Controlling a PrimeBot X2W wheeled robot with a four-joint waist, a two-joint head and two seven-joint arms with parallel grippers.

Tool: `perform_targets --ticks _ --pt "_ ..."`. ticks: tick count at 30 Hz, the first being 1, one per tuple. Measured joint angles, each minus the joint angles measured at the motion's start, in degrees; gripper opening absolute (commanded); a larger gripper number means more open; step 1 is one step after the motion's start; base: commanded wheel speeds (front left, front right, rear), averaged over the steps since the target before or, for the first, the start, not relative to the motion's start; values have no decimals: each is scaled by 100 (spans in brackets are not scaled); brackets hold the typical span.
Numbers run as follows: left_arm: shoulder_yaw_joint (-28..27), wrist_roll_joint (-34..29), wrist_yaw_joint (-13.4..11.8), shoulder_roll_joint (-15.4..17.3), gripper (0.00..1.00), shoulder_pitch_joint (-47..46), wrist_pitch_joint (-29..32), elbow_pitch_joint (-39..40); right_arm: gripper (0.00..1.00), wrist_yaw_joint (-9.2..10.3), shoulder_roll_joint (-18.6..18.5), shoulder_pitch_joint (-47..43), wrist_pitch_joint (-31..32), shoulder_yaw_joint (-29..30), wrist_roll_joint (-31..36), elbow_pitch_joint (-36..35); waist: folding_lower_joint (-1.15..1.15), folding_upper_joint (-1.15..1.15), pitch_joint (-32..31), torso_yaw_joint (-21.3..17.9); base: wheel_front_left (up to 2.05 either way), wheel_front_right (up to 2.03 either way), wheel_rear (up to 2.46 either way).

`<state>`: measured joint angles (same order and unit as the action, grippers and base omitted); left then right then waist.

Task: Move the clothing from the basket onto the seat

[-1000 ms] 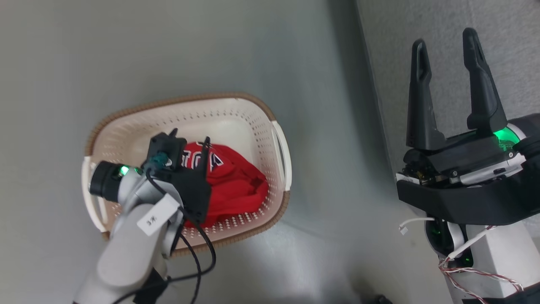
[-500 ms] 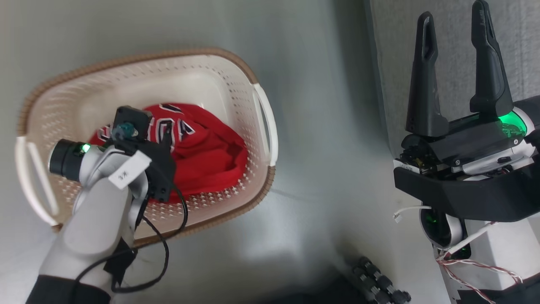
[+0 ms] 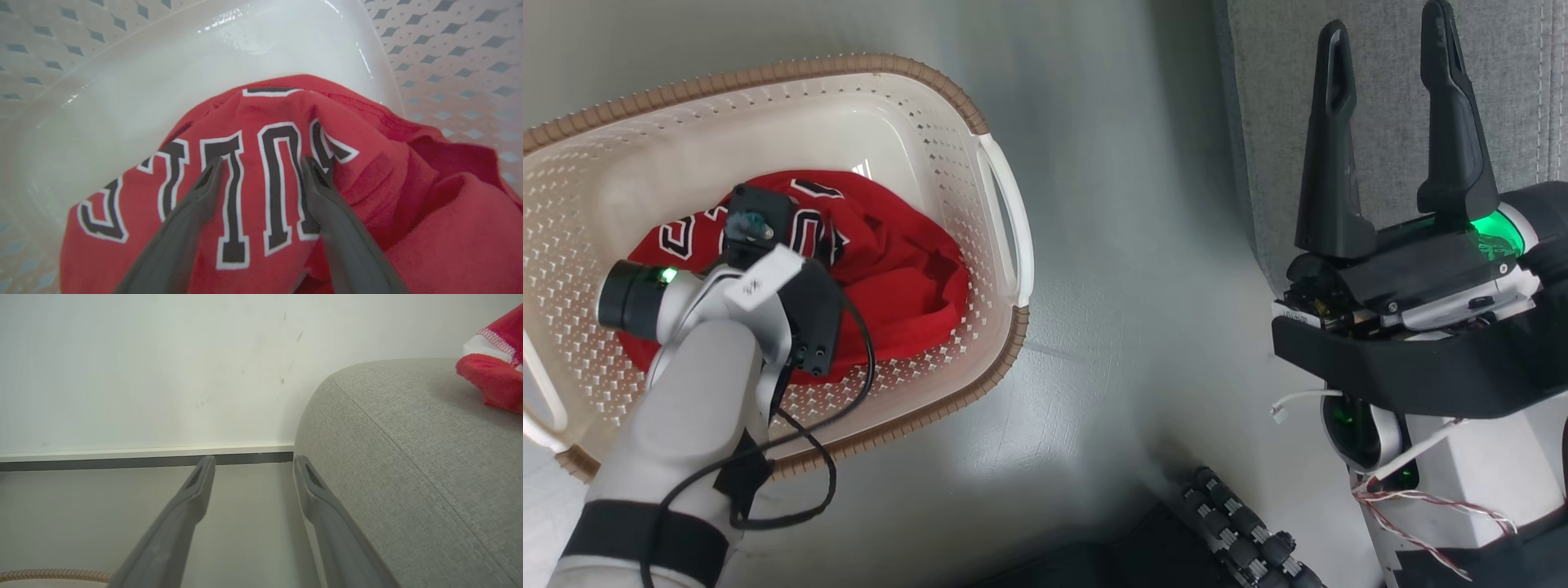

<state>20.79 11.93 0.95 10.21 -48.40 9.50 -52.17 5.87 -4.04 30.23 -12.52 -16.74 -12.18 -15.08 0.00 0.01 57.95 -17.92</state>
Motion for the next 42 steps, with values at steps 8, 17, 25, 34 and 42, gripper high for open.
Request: perform_targets --ticks 8,17,25,34,42 --pt "11 -127 -112 -58 0 -220 89 -420 100 1 11 127 -69 -48 -26 212 0 0 -11 14 0 0 0" --pt "-36 -75 -99 -232 0 -222 -487 -525 100 1 2 220 -122 18 -23 480 0 -1 -269 112 0 0 0" --pt "-45 -37 114 -265 0 -143 -1265 -519 100 -9 -86 239 -168 110 10 808 0 -1 -688 286 0 0 0" --pt "-245 288 207 -452 0 227 -2113 -476 100 -45 -281 176 -171 178 18 1172 0 -1 -1325 544 0 0 0" --pt "-420 560 210 -617 0 407 -2331 -267 100 -136 -426 -46 -174 213 16 1516 -1 -1 -1959 834 0 0 0"
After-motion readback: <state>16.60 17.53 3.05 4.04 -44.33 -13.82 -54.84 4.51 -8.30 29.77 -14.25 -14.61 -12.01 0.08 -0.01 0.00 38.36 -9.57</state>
